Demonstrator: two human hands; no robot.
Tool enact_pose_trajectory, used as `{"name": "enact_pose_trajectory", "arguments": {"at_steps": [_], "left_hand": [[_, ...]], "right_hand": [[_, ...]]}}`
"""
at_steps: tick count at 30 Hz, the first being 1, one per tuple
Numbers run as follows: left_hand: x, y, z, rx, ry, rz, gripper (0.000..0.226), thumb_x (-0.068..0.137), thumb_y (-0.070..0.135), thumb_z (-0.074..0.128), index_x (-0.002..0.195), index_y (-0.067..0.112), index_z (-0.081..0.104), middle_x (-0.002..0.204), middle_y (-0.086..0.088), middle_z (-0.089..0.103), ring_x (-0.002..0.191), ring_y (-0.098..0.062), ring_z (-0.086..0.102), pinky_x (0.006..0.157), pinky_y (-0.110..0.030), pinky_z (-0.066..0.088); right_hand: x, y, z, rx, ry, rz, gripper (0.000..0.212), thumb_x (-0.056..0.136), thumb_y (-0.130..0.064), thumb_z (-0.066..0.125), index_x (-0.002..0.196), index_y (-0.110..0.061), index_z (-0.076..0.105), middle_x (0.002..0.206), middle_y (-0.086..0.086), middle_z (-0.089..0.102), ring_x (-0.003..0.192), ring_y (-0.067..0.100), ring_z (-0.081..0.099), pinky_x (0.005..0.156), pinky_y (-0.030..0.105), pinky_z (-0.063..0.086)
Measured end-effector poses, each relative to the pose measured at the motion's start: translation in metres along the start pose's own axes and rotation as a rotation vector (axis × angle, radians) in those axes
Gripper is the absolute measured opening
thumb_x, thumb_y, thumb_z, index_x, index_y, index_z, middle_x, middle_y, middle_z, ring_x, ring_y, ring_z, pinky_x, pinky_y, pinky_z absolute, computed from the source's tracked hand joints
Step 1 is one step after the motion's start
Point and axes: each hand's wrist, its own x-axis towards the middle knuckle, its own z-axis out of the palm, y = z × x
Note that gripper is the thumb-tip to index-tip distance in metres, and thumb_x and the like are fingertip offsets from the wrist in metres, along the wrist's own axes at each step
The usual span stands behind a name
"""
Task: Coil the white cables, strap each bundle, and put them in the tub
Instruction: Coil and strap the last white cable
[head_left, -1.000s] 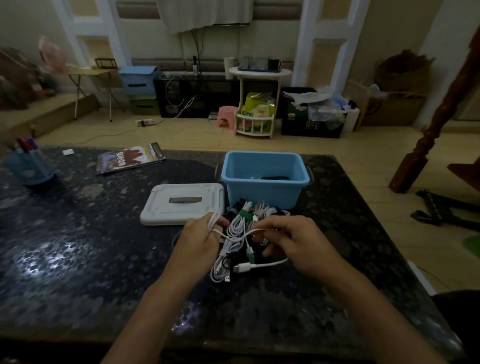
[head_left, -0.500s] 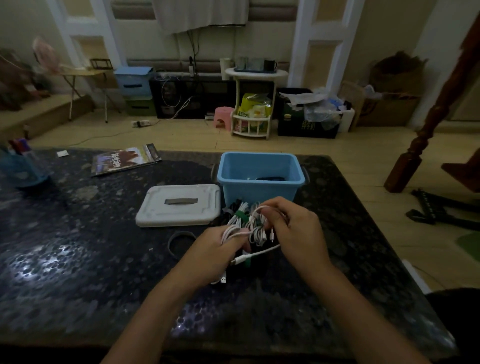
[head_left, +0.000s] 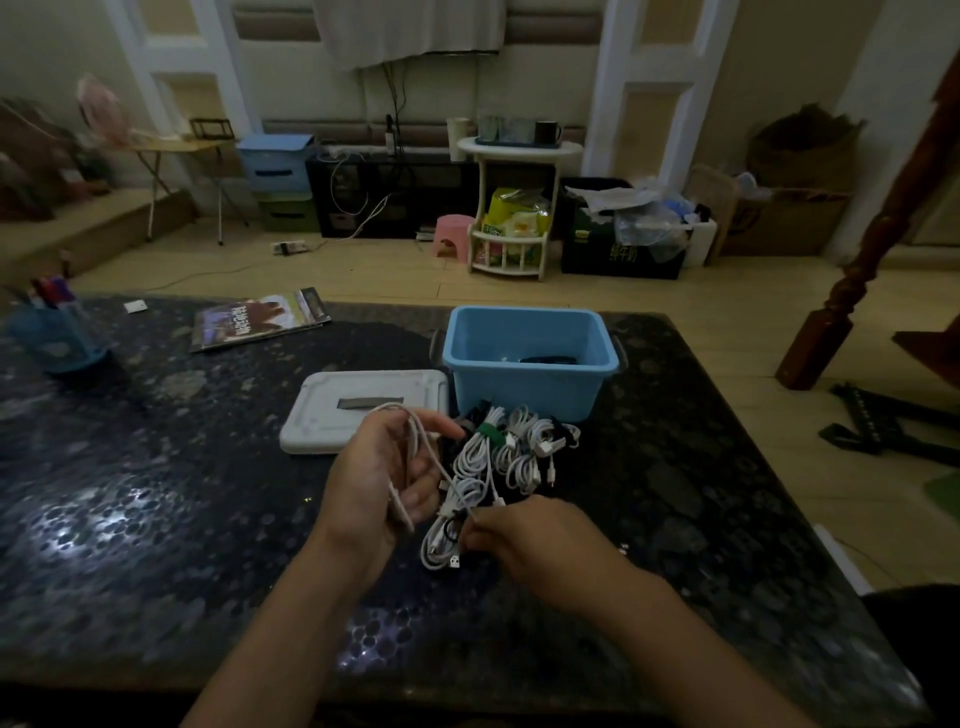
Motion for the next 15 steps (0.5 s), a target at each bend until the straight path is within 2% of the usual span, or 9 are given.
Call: {"name": "enact_pose_trajectory", "arguments": {"at_steps": [5,7,9,11,15], "left_hand": [[0.000,-0.001,-0.004,0.058,0.052,0.071,0.053,0.099,0.019,0.026,0.074,0.004,0.071,0.071,-0.013,0.047,0.045,-0.015,0.032,0.035,-0.022,0.025],[-0.001,0.000,-0.006,0.051,0.029,0.058,0.048,0.098,0.016,0.026,0.079,-0.001,0.066,0.071,-0.015,0.054,0.049,-0.016,0.037,0.034,-0.022,0.029],[-0.002,0.001,-0.007,0.024,-0.010,0.062,0.042,0.094,0.013,0.028,0.081,-0.003,0.064,0.072,-0.019,0.058,0.055,-0.019,0.043,0.041,-0.025,0.036],[-0.004,0.004,-0.007,0.018,-0.034,0.061,0.031,0.087,0.012,0.034,0.078,0.000,0.062,0.068,-0.016,0.055,0.060,-0.021,0.046,0.054,-0.028,0.040],[-0.005,0.003,-0.001,-0.067,-0.084,0.040,0.009,0.079,0.013,0.038,0.074,0.007,0.043,0.061,-0.007,0.032,0.059,-0.018,0.039,0.074,-0.037,0.045]], "right_hand": [[0.001,0.000,0.010,0.039,-0.003,-0.019,0.023,0.104,-0.043,0.043,0.109,-0.031,0.062,0.107,0.001,0.070,0.102,0.025,0.062,0.085,0.040,0.050],[0.002,0.006,0.007,0.138,0.026,0.016,0.025,0.103,-0.044,0.044,0.103,-0.032,0.065,0.102,-0.004,0.071,0.098,0.019,0.064,0.086,0.040,0.050],[0.002,0.014,0.002,0.256,0.046,0.055,0.026,0.104,-0.043,0.044,0.097,-0.033,0.067,0.091,-0.011,0.068,0.089,0.010,0.062,0.086,0.037,0.050],[0.001,0.018,-0.001,0.290,0.015,0.051,0.028,0.104,-0.042,0.043,0.095,-0.033,0.067,0.087,-0.014,0.065,0.086,0.006,0.060,0.087,0.037,0.050],[-0.004,0.007,0.006,0.203,-0.083,-0.038,0.028,0.105,-0.042,0.042,0.101,-0.028,0.066,0.098,-0.006,0.068,0.092,0.012,0.061,0.085,0.036,0.049]]}}
